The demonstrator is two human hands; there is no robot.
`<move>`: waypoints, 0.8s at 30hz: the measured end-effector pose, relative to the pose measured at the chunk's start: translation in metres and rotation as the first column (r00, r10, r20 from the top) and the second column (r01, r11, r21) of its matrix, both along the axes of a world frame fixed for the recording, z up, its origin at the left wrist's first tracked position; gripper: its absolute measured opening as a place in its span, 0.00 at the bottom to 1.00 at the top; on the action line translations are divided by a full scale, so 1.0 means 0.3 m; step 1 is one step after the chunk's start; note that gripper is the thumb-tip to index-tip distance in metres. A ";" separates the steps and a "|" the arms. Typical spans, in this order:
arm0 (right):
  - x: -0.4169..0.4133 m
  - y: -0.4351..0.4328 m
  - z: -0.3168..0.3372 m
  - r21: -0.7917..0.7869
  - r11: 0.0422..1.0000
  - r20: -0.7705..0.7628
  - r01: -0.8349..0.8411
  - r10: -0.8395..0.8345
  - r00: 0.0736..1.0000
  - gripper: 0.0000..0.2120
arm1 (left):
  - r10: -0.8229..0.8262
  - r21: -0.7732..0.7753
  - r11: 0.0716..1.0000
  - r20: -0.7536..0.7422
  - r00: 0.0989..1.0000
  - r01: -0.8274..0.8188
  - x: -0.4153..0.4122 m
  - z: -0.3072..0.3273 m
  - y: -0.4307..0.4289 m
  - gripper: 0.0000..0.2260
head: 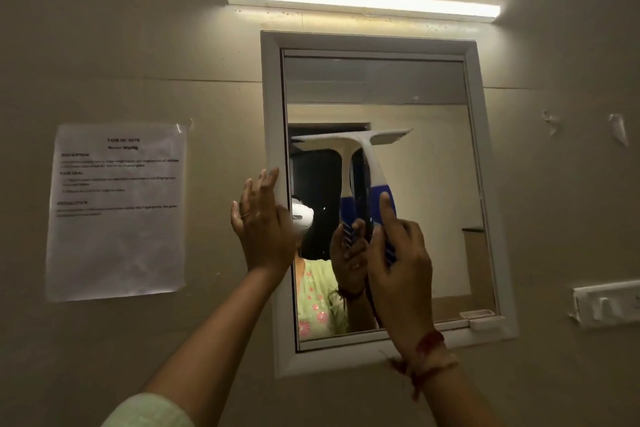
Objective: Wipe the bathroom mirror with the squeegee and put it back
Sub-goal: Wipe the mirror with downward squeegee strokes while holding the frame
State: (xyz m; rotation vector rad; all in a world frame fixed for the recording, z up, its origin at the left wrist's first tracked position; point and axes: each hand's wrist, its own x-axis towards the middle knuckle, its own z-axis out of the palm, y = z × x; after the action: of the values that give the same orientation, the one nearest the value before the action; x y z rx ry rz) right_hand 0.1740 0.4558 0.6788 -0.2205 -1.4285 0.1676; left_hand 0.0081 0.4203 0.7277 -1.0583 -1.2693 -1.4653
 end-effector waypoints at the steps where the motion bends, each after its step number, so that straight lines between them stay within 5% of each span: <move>1: -0.007 -0.005 0.031 0.010 1.000 -0.013 0.001 -0.001 1.000 0.25 | -0.001 0.003 1.000 -0.002 1.000 0.001 -0.004 0.003 0.001 0.21; 6: -0.072 -0.037 0.115 -0.011 0.999 -0.062 -0.034 0.033 0.997 0.24 | 0.009 -0.001 1.000 -0.019 1.000 -0.009 -0.018 -0.001 0.004 0.21; 13: -0.063 -0.004 -0.102 0.003 1.000 -0.031 0.019 -0.019 0.999 0.25 | -0.014 -0.001 1.000 -0.016 1.000 0.014 -0.009 -0.003 -0.003 0.21; 19: -0.075 0.007 0.050 0.026 0.998 -0.102 0.050 -0.048 0.994 0.24 | 0.015 -0.001 1.000 -0.005 1.000 -0.015 -0.014 -0.009 0.003 0.22; 24: -0.071 -0.009 -0.066 0.008 1.000 -0.003 -0.010 0.010 1.000 0.24 | -0.004 -0.008 1.000 -0.028 1.000 0.004 -0.003 -0.006 -0.005 0.19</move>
State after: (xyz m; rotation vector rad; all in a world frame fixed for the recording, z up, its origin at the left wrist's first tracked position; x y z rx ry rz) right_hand 0.1527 0.4531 0.6591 -0.2064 -1.4275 0.1706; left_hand 0.0071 0.4187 0.7260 -1.0838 -1.2545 -1.4444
